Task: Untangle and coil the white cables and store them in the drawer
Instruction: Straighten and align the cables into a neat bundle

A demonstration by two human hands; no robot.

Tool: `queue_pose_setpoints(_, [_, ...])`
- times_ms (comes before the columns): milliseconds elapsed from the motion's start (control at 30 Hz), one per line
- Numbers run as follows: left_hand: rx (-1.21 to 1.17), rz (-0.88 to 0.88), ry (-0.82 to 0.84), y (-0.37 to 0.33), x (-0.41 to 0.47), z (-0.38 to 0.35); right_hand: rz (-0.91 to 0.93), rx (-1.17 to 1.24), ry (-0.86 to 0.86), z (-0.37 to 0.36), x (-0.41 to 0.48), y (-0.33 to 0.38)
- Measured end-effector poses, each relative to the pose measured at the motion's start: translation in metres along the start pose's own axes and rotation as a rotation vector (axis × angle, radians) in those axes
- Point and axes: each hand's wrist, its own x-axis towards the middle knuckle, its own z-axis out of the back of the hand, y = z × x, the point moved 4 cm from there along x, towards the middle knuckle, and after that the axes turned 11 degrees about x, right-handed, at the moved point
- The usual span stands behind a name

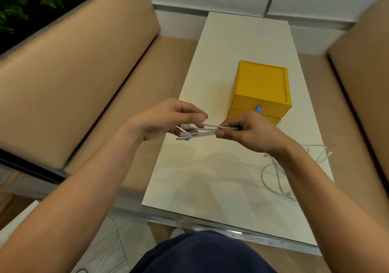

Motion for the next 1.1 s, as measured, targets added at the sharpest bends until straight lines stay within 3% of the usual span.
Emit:
queue_pose_setpoints(100, [0.401, -0.01, 0.132, -0.014, 0.007, -0.003, -0.009, -0.014, 0.002, 0.002, 0.001, 0.001])
queue_pose_setpoints(233, [0.53, -0.013, 0.188, -0.017, 0.013, -0.002, -0.002, -0.011, 0.01, 0.006, 0.0, 0.002])
queue_pose_setpoints(400, [0.329, -0.065, 0.389, -0.01, 0.015, -0.007, 0.004, 0.028, -0.012, 0.008, -0.001, 0.0])
queue_pose_setpoints(500, [0.214, -0.022, 0.358, -0.009, 0.017, -0.008, -0.016, 0.032, -0.032, 0.013, -0.001, -0.001])
queue_pose_setpoints(900, [0.399, -0.08, 0.283, -0.013, 0.015, -0.003, -0.041, 0.203, 0.112, 0.013, 0.0, -0.002])
queue_pose_setpoints(1100, [0.458, -0.099, 0.291, -0.014, 0.015, 0.004, -0.049, 0.144, 0.126, 0.009, 0.003, 0.001])
